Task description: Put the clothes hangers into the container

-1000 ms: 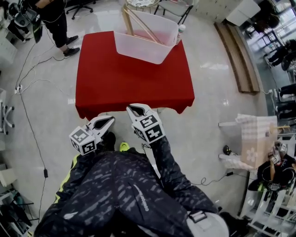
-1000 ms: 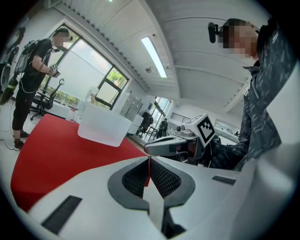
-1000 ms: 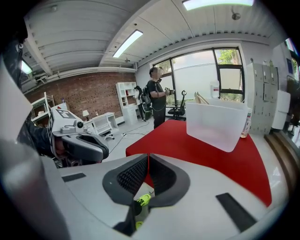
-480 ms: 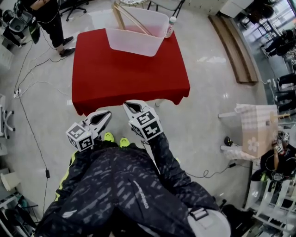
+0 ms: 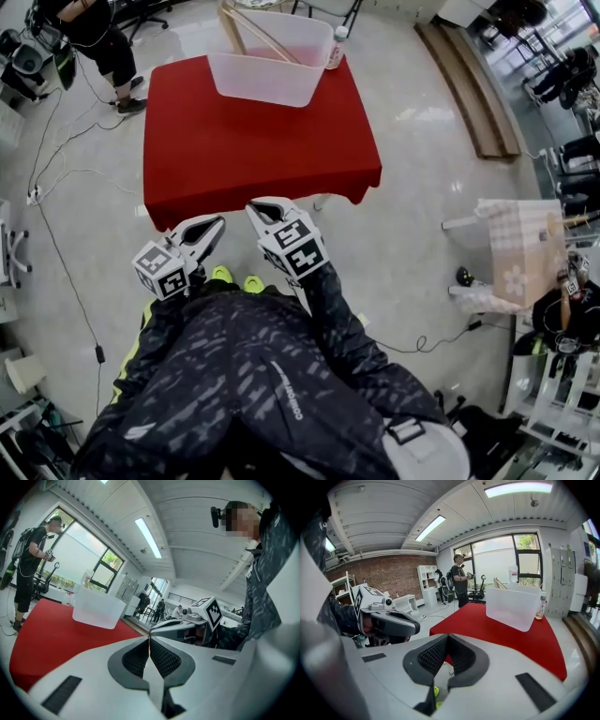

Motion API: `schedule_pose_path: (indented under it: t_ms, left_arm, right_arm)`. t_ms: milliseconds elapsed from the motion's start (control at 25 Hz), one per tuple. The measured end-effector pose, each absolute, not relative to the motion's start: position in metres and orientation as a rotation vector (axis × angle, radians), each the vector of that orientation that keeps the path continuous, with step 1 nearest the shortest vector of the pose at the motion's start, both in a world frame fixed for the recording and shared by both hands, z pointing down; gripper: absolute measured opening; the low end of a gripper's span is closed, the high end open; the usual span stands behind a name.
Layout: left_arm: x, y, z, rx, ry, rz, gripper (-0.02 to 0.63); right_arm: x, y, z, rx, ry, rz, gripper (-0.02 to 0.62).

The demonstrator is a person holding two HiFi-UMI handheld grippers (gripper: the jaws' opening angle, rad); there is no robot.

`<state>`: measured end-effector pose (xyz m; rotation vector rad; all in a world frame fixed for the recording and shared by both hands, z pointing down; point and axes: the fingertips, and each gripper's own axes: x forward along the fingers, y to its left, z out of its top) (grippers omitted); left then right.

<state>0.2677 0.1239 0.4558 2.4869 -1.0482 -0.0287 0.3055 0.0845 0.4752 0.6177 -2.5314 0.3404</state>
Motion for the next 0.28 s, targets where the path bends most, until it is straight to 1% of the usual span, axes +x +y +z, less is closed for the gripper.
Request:
schedule_pose_path:
  t_ms: [280]
  left_arm:
    - [0.250,0.115,0.447,2.490,-1.040,-0.013,0.012]
  right_arm:
    - [0.289,0.076,0.464,0.615,-2.529,0.340,0.015]
